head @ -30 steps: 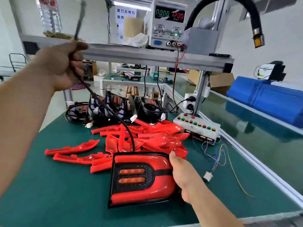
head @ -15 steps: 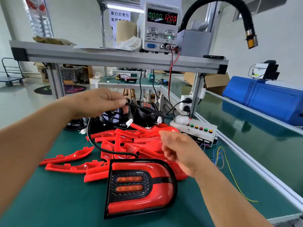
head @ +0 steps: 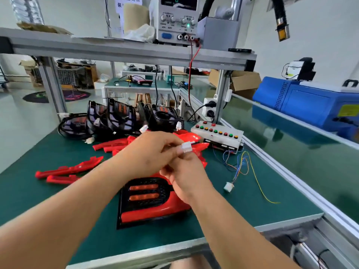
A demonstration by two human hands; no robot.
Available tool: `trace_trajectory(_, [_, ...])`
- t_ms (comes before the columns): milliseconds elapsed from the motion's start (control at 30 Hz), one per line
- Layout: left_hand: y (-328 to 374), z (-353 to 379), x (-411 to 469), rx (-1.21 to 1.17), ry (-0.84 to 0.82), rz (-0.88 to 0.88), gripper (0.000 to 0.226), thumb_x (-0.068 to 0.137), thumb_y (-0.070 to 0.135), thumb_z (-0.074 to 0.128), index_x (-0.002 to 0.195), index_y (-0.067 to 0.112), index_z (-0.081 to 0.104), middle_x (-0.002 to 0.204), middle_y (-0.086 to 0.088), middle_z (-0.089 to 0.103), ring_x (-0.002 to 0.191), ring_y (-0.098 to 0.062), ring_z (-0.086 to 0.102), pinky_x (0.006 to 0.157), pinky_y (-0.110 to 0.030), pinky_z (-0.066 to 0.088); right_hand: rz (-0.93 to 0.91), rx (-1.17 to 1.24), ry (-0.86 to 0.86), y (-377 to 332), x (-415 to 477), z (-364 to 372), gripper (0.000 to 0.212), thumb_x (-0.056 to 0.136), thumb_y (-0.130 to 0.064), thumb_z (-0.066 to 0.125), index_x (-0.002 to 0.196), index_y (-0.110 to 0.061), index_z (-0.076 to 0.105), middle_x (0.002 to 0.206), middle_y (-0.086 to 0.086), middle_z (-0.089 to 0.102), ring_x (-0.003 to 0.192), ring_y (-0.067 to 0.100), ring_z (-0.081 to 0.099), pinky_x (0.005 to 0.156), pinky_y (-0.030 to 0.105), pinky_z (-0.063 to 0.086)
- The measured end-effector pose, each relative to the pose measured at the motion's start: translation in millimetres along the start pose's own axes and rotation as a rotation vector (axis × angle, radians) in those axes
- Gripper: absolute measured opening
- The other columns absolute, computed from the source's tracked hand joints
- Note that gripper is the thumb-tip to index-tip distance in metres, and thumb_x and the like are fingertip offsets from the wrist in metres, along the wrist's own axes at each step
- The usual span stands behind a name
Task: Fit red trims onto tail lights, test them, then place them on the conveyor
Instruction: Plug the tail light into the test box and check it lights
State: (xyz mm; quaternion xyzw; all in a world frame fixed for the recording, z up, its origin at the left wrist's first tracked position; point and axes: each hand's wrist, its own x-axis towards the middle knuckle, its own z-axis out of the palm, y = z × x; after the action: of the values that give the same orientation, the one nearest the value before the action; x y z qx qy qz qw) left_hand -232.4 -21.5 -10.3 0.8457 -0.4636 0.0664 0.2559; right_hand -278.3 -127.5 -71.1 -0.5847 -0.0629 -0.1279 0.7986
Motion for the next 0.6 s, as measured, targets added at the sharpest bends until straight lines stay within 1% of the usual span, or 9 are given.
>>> trace_trajectory(67, [-4,7,2,-0.067,0.043,-0.021,0.010,0.097,0.027,0.057,0.096,0.027,0.067,0.080,0.018,0.064,0.071,0.012,0.057,0.065,-0.003,0.039,0.011,-0.103,-0.061,-4,-7,-9,0.038,0.095,0.005,0.049,0.079,-0.021,0.071,0.073,-0.007,0.068,0.066,0.006,0.061,0.063,0.018,0.048])
trace_trajectory(133, [-8,12,3,-0.039,0.042,-0.025,0.008,0.099,0.024,0.052,0.097,0.024,0.060,0.080,0.017,0.059,0.072,0.006,0.054,0.065,-0.003,0.037,0.029,-0.370,-0.076,-11,-15,-29,0.028,0.097,-0.003,0.053,0.083,-0.021,0.069,0.072,-0.005,0.067,0.067,0.009,0.062,0.064,0.017,0.051])
trace_trajectory(200, [-15,16,4,-0.008,0.028,-0.018,0.009,0.102,0.024,0.046,0.101,0.022,0.055,0.078,0.015,0.054,0.071,0.004,0.049,0.065,-0.005,0.036,-0.047,-0.819,0.010,-25,-22,-63,0.019,0.095,-0.009,0.060,0.091,-0.023,0.072,0.073,-0.010,0.067,0.073,0.008,0.061,0.070,0.013,0.047])
trace_trajectory(233, [-18,17,4,-0.002,0.013,-0.014,0.011,0.103,0.024,0.044,0.103,0.021,0.054,0.079,0.014,0.053,0.072,0.001,0.048,0.065,-0.007,0.035,-0.109,-1.093,0.045,-35,-25,-84,0.019,0.094,-0.010,0.061,0.099,-0.021,0.075,0.082,-0.011,0.069,0.081,0.008,0.062,0.075,0.011,0.044])
trace_trajectory(300, [-23,18,5,-0.010,-0.032,-0.017,0.012,0.103,0.027,0.042,0.107,0.025,0.053,0.086,0.014,0.053,0.079,-0.003,0.049,0.069,-0.010,0.035,-0.131,-1.557,-0.008,-50,-30,-124,0.034,0.093,-0.004,0.053,0.119,-0.017,0.070,0.114,-0.002,0.068,0.110,0.014,0.059,0.094,0.015,0.037])
trace_trajectory(367, [-25,18,6,-0.019,-0.061,-0.008,0.017,0.102,0.029,0.045,0.116,0.029,0.056,0.098,0.017,0.055,0.088,-0.001,0.050,0.079,-0.016,0.037,0.012,-1.866,-0.183,-53,-37,-157,0.049,0.092,-0.006,0.046,0.138,-0.019,0.055,0.146,-0.004,0.049,0.142,0.016,0.034,0.116,0.024,0.022])
trace_trajectory(433, [-26,19,9,-0.019,-0.054,0.024,0.027,0.099,0.029,0.051,0.125,0.029,0.059,0.106,0.013,0.056,0.096,-0.003,0.050,0.085,-0.015,0.033,0.156,-2.021,-0.282,-46,-43,-177,0.051,0.097,-0.019,0.044,0.147,-0.024,0.041,0.156,-0.012,0.032,0.150,0.009,0.009,0.121,0.034,0.002])
trace_trajectory(500, [-25,19,13,-0.014,-0.037,0.056,0.032,0.098,0.028,0.056,0.129,0.031,0.059,0.101,0.010,0.055,0.093,-0.001,0.051,0.081,-0.008,0.032,0.171,-2.079,-0.303,-38,-46,-186,0.042,0.100,-0.034,0.042,0.142,-0.028,0.045,0.152,-0.013,0.038,0.150,0.006,0.010,0.120,0.037,-0.007])
trace_trajectory(600, [-26,22,19,-0.065,0.028,0.061,0.035,0.097,0.026,0.058,0.131,0.034,0.059,0.091,0.028,0.057,0.086,0.014,0.053,0.077,-0.001,0.034,0.071,-2.038,-0.219,-31,-44,-187,0.030,0.100,-0.049,0.039,0.117,-0.032,0.058,0.118,-0.015,0.055,0.129,0.006,0.040,0.117,0.032,-0.004])
